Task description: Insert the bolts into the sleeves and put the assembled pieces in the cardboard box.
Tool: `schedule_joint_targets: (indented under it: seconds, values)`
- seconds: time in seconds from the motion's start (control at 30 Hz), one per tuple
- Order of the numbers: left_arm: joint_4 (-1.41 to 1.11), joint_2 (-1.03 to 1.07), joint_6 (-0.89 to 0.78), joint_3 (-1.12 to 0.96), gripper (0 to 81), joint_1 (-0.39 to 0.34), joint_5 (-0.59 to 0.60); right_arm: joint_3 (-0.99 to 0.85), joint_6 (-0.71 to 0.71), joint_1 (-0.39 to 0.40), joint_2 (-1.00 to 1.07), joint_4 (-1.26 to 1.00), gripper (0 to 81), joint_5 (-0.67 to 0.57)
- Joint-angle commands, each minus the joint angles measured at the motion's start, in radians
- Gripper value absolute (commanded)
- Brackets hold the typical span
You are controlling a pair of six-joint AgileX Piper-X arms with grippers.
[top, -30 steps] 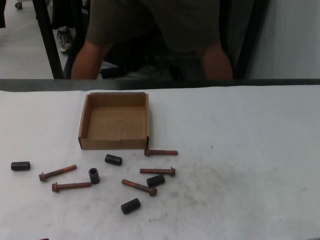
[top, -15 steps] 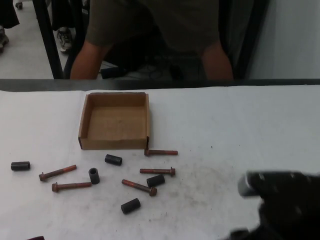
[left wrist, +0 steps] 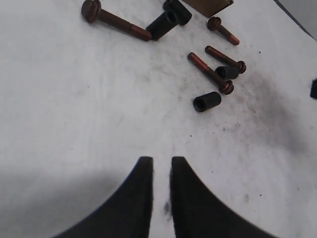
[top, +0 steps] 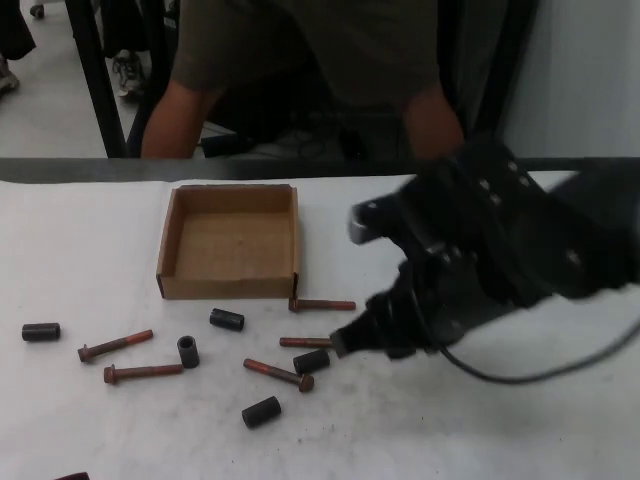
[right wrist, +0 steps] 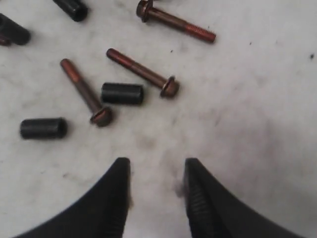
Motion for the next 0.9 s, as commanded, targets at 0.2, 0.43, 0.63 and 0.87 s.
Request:
schedule_joint_targets:
  seconds: [0.2,0.43,0.63,0.87]
  values:
    - [-0.011,-0.004,0.000,-0.008,13.2,-0.004,-0.007,-0.292,-0.782,-0.071,0.245,0.024,34.8,0.006]
    - [-0.011,-0.004,0.000,-0.008,13.2,-0.004,-0.007,-0.394,-0.994,-0.061,0.351,0.024,34.8,0.006]
    - [-0.011,-0.004,0.000,-0.008,13.2,-0.004,-0.007,-0.401,-1.088,-0.041,0.386,0.015,34.8,-0.023]
    - [-0.011,-0.004,0.000,-0.008,13.2,-0.004,-0.009,-0.401,-1.109,-0.026,0.405,-0.007,34.8,-0.056]
